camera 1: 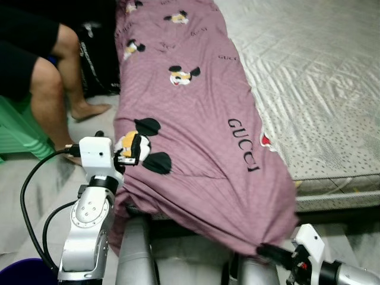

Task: Clean up the room

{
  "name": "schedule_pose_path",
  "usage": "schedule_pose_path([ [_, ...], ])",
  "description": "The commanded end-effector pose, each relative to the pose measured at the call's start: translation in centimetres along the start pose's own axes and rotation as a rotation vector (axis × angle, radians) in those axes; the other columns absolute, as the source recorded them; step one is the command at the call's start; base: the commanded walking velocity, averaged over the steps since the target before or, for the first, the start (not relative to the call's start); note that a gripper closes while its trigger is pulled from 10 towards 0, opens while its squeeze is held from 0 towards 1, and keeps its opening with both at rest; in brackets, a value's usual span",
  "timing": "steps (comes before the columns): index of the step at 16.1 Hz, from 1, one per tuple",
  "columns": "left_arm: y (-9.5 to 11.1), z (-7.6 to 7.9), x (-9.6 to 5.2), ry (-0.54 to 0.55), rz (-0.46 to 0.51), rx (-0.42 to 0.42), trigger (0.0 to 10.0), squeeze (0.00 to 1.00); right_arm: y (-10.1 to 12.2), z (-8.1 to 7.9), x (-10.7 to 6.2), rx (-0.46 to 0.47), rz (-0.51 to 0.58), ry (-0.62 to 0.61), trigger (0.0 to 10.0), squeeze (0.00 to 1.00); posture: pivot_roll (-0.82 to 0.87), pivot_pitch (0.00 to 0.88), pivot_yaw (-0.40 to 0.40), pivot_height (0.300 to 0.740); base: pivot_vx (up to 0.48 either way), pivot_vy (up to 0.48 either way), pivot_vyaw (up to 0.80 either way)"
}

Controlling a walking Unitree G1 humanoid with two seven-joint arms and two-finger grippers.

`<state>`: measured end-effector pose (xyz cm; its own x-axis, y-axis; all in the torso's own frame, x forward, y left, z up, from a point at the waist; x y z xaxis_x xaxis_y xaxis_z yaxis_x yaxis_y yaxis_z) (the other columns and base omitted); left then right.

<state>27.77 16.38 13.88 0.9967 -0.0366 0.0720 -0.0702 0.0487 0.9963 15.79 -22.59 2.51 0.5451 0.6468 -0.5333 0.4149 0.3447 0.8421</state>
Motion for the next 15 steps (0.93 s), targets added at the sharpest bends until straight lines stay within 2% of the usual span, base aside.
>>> schedule_pose_path([
  [1,-0.4,-0.5,-0.1,0.014,-0.015,0.001,10.0,0.0,-1.8,1.3,0.0,-0.033,-0.105,-0.115,0.0,0.0,-0.06,0.06,0.062,0.572,0.0,0.0,0.0],
  [2,-0.4,-0.5,-0.1,0.014,-0.015,0.001,10.0,0.0,-1.8,1.3,0.0,-0.033,-0.105,-0.115,0.0,0.0,-0.06,0.06,0.062,0.572,0.0,0.0,0.0],
  [3,-0.5,-0.5,0.0,0.016,-0.019,0.003,10.0,0.0,-1.7,3.1,0.4,-0.081,-0.144,-0.23,10.0,0.0,-0.05,0.053,0.064,0.572,0.0,0.0,0.0],
  [4,-0.6,-0.8,0.2,0.028,-0.023,0.012,10.0,0.0,1.2,7.1,1.1,-0.164,-0.117,-0.473,10.0,1.0,-0.05,0.045,0.06,0.572,0.0,0.0,0.0],
  [5,-0.6,-1.0,0.3,0.035,-0.019,0.015,10.0,0.0,3.2,8.0,1.0,-0.237,-0.093,-0.529,10.0,1.0,-0.05,0.042,0.058,0.572,0.0,0.0,0.0],
  [6,-0.6,-1.1,0.3,0.038,-0.017,0.016,10.0,0.0,4.0,8.4,0.9,-0.269,-0.088,-0.56,10.0,1.0,-0.06,0.038,0.056,0.572,0.0,0.0,0.0],
  [8,-0.7,-1.4,0.2,0.054,-0.011,0.014,10.0,0.0,8.2,10.9,-1.1,-0.344,0.011,-0.851,10.0,1.0,-0.06,0.03,0.052,0.572,0.0,0.0,0.0],
  [11,-0.8,-1.6,0.0,0.069,-0.007,0.008,10.0,0.0,12.2,10.9,-1.8,-0.385,0.218,-0.986,10.0,1.0,-0.07,0.012,0.055,0.572,0.0,0.0,0.0],
  [12,-0.9,-1.6,-0.1,0.072,-0.006,0.005,10.0,0.0,13.8,10.0,-1.2,-0.363,0.333,-0.971,10.0,1.0,-0.07,0.006,0.057,0.572,0.0,0.0,0.0],
  [13,-0.9,-1.6,-0.1,0.079,-0.004,0.001,10.0,0.0,14.3,9.0,-0.1,-0.316,0.391,-0.914,10.0,1.0,-0.07,0.0,0.059,0.572,0.0,0.0,0.0],
  [14,-0.9,-1.7,-0.2,0.09,0.0,-0.004,10.0,0.0,14.3,8.2,1.2,-0.202,0.429,-0.871,10.0,1.0,-0.08,0.0,0.06,0.572,0.0,0.0,0.0],
  [15,-0.9,-1.7,-0.3,0.093,0.002,-0.005,10.0,0.0,14.1,7.0,2.5,-0.05,0.469,-0.787,10.0,1.0,-0.08,0.0,0.062,0.572,0.0,0.0,0.0],
])
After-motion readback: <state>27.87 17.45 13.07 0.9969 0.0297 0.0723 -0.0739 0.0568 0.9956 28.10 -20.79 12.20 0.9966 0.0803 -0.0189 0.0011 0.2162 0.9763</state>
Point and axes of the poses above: a point about 5 cm out from each wrist's last joint towards the gripper, its own x axis pointing out of the wrist towards the gripper, its own y axis along the axis of the wrist's last joint, z = x × y, the point moved 2 cm from there along x, pointing out of the wrist towards the gripper, and after that the axes turned 3 degrees about -x, right-handed, at the moved point
